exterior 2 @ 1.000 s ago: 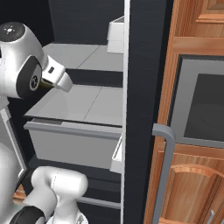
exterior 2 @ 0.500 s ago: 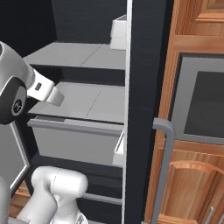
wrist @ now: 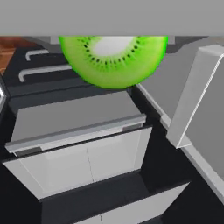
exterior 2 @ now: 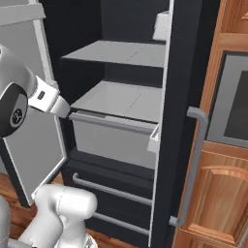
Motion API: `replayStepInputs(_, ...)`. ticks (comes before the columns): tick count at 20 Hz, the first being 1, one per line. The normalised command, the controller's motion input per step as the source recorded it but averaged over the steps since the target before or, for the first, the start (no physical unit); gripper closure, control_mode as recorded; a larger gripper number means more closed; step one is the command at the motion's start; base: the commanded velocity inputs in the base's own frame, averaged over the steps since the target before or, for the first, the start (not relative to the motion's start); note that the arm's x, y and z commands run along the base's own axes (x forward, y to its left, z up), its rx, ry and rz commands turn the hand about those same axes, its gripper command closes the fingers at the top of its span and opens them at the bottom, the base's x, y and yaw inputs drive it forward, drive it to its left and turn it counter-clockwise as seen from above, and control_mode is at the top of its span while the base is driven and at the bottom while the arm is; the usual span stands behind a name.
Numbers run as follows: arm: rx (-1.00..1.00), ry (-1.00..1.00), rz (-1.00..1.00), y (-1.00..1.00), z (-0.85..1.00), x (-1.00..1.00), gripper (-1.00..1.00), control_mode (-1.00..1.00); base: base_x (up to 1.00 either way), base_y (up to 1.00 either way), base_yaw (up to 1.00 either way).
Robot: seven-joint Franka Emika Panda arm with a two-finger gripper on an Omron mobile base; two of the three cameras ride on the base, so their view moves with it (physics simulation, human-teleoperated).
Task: Place the cold items (kiwi and apple) from the fridge in one tupperware on the dining counter. Place the warm items (kebab skewer and hot dog) in the stove area in another tupperware.
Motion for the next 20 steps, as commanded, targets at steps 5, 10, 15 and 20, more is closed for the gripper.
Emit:
replayStepInputs(5, 0.00, 0.00, 0.00, 0.00, 0.00, 0.00, 1.00, 1.00, -0.91, 0.00, 0.45)
replayStepInputs(10, 0.00, 0.00, 0.00, 0.00, 0.00, 0.00, 1.00, 1.00, -0.89, -0.09, 0.43)
replayStepInputs(15, 0.00, 0.00, 0.00, 0.00, 0.00, 0.00, 1.00, 1.00, -0.89, -0.31, 0.46)
replayStepInputs(20, 0.00, 0.00, 0.00, 0.00, 0.00, 0.00, 1.00, 1.00, -0.91, -0.16, 0.74)
